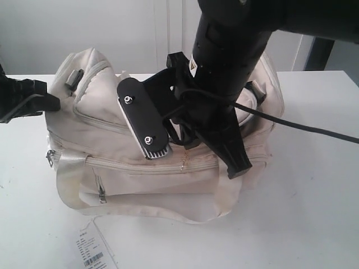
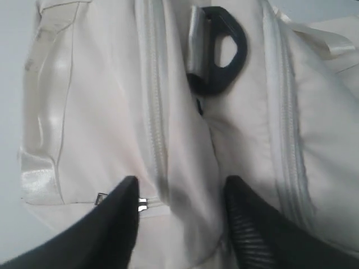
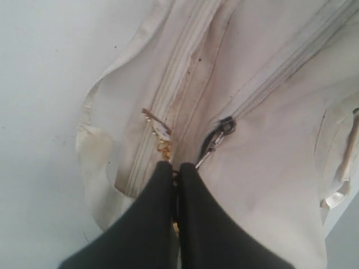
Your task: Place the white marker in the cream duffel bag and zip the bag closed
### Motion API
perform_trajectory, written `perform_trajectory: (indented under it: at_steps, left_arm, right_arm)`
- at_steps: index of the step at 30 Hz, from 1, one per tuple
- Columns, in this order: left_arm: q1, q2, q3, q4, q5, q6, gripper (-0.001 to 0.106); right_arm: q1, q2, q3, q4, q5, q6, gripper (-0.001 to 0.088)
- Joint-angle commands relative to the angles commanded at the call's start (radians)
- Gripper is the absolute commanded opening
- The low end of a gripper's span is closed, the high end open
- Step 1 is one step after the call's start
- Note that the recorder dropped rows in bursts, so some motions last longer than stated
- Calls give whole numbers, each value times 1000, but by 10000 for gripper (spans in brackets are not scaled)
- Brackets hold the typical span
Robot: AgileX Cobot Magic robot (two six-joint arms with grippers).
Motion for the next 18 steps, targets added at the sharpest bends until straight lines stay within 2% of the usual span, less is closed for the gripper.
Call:
perform_trajectory:
  at_steps: [2, 6, 8, 10, 11, 13, 14, 16, 17, 18]
  left_arm:
    - [0, -43, 0, 31, -7, 0, 748]
    - [0, -206, 0, 111, 24, 0, 753]
    - [-1, -274, 0, 111, 107, 92, 748]
    - [-45, -295, 0, 99, 220, 287, 703]
    - [-91, -295, 0, 81, 269, 418, 665]
    - [-175, -290, 0, 57, 338, 594, 605]
    - [-256, -280, 0, 59, 367, 702, 591]
    - [-360, -263, 18, 63, 338, 844, 591]
    - [-389, -253, 28, 66, 311, 893, 591]
    - [-435, -230, 51, 66, 229, 951, 591]
  right_arm:
    - [0, 0, 0, 0, 0, 21, 0]
    - [0, 0, 0, 0, 0, 35, 0]
    - [0, 0, 0, 0, 0, 35, 0]
    - [0, 0, 0, 0, -1, 38, 0]
    - [0, 0, 0, 0, -1, 38, 0]
    - [0, 0, 0, 0, -1, 68, 0]
    - [0, 0, 0, 0, -3, 98, 0]
    - [0, 0, 0, 0, -10, 154, 0]
    - [0, 0, 0, 0, -12, 169, 0]
    - [0, 0, 0, 0, -12, 172, 0]
